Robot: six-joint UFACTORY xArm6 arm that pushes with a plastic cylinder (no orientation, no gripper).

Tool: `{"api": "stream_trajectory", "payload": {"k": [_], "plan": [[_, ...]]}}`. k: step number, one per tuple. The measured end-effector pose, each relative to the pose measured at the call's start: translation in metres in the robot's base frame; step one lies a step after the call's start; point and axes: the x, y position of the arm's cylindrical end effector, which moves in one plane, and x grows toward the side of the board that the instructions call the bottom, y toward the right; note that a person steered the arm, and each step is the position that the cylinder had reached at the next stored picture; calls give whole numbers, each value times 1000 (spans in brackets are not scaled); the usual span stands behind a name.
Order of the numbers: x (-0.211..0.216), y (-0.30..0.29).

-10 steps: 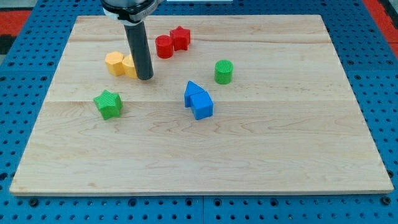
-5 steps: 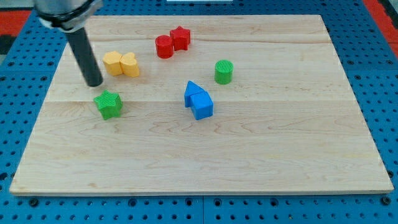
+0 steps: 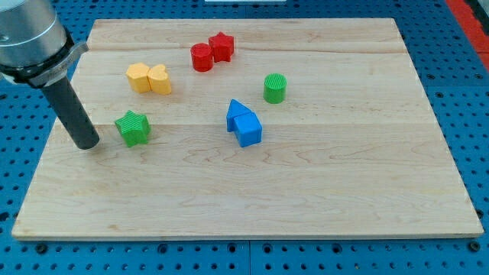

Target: Push the green star towards the red star

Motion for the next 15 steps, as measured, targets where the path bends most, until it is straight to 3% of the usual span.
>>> {"api": "stream_trajectory", "payload": {"k": [4,15], "plan": [[-9,42],[-102,184]]}}
